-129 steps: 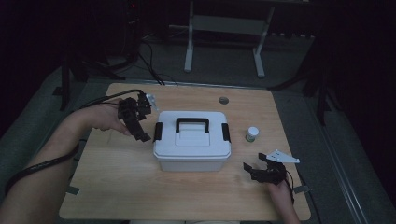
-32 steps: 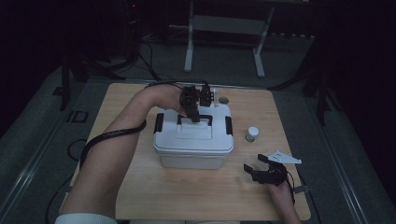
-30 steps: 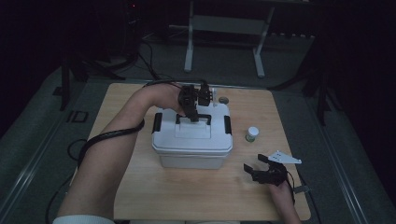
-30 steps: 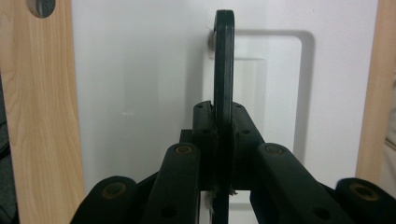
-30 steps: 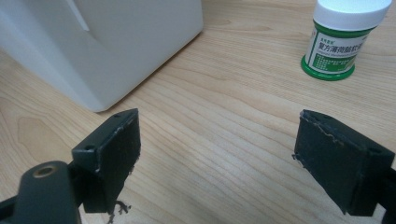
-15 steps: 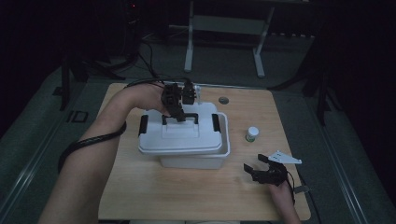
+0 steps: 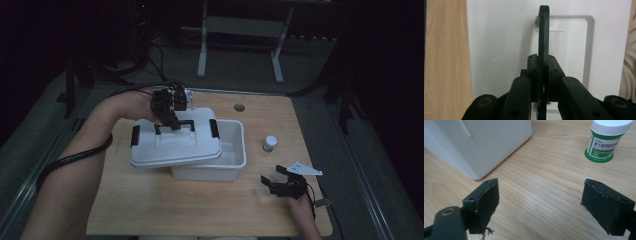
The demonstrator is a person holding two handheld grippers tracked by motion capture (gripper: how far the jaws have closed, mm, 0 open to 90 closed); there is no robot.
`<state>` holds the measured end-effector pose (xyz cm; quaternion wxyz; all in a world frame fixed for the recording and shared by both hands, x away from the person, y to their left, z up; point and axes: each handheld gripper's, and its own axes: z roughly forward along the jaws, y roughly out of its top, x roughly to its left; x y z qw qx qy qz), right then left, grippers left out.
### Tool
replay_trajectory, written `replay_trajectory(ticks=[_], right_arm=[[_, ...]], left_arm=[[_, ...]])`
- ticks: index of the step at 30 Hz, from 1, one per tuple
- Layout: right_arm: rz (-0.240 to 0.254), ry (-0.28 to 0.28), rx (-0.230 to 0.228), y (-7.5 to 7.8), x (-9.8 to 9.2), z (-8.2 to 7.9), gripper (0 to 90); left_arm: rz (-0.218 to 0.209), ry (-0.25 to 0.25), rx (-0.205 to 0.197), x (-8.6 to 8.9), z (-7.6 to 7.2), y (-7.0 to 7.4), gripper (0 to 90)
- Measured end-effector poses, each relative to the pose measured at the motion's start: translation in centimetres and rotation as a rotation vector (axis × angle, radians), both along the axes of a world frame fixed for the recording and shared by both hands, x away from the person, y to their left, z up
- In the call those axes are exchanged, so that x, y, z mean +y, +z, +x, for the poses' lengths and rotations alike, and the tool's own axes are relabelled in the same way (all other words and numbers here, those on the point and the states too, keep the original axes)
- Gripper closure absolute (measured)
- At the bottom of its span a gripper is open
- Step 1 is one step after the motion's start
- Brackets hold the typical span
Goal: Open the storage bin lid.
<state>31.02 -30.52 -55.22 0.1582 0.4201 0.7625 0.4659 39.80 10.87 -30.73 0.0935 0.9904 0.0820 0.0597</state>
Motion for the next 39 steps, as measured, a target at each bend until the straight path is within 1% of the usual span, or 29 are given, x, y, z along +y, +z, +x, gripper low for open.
replay_trajectory(ticks=[1,2,5,8,13,14,15,16,17,18,23,25,27,28,29,30,31,33,34,35,36,38,39], right_arm=[[0.0,-0.001,-0.001,0.0,0.0,0.0,14.3],[0.001,-0.002,0.002,0.0,0.0,0.0,14.3],[-0.002,-0.002,0.001,0.0,0.0,0.0,14.3],[-0.006,0.002,0.002,0.0,0.1,0.0,14.3],[-0.004,0.0,0.003,0.0,0.1,0.0,14.3],[-0.006,-0.001,0.002,0.0,0.1,0.0,14.3],[-0.005,-0.002,0.002,0.0,0.1,0.0,14.3],[-0.005,-0.002,0.002,0.0,0.1,0.0,14.3],[-0.004,-0.002,0.001,0.1,0.1,0.0,14.3],[-0.004,-0.003,0.001,0.1,0.1,0.0,14.3],[-0.004,-0.001,0.002,0.1,0.2,0.0,14.3],[-0.005,-0.001,0.002,0.1,0.2,0.1,14.3],[-0.005,-0.002,0.003,0.0,0.2,0.1,14.3],[-0.005,-0.002,0.003,0.0,0.2,0.1,14.3],[-0.006,-0.002,0.002,0.0,0.2,0.1,14.3],[-0.009,-0.002,0.002,0.0,0.2,0.1,14.3],[-0.009,-0.002,0.002,0.0,0.2,0.1,14.3],[-0.009,-0.002,0.003,0.0,0.2,0.1,14.3],[-0.008,-0.003,0.002,0.0,0.2,0.1,14.3],[-0.009,-0.003,0.002,0.0,0.2,0.1,14.3],[-0.01,-0.003,0.003,0.0,0.2,0.1,14.3],[-0.01,-0.003,0.004,0.0,0.2,0.1,14.3],[-0.01,-0.003,0.004,0.0,0.2,0.1,14.3]], left_arm=[[0.001,0.011,0.004,0.7,-0.2,-0.2,83.6],[0.001,0.011,0.004,0.7,-0.2,-0.2,83.6],[-0.008,0.027,0.013,1.9,-0.4,-0.7,83.6],[0.003,0.048,0.018,3.1,-0.6,-1.0,83.6],[-0.018,0.086,0.014,5.1,-1.1,-0.8,83.6],[-0.021,0.093,0.011,5.8,-1.4,-0.7,83.6],[-0.015,0.096,0.014,6.1,-1.5,-0.6,83.6],[-0.015,0.096,0.014,6.1,-1.5,-0.6,83.6],[-0.022,0.107,0.014,6.5,-1.6,-0.7,83.6],[-0.023,0.126,0.015,7.3,-1.9,-0.7,83.6],[-0.035,0.154,0.024,8.8,-2.4,-1.0,83.7],[-0.028,0.166,0.014,9.6,-2.6,-1.1,83.6],[-0.039,0.183,0.003,10.4,-2.8,-1.1,83.6],[-0.039,0.183,0.003,10.4,-2.8,-1.1,83.6],[-0.048,0.2,0.005,11.3,-2.9,-1.2,83.6],[-0.051,0.205,0.007,11.9,-3.0,-1.3,83.7],[-0.051,0.205,0.007,11.9,-3.0,-1.3,83.6],[-0.057,0.226,0.015,13.1,-3.3,-1.7,83.7],[-0.057,0.226,0.015,13.1,-3.3,-1.7,83.7],[-0.057,0.238,0.017,13.9,-3.5,-2.1,83.6],[-0.057,0.238,0.017,13.9,-3.5,-2.1,83.6],[-0.058,0.256,0.028,14.7,-3.6,-2.8,83.6],[-0.058,0.256,0.028,14.7,-3.6,-2.8,83.6]])
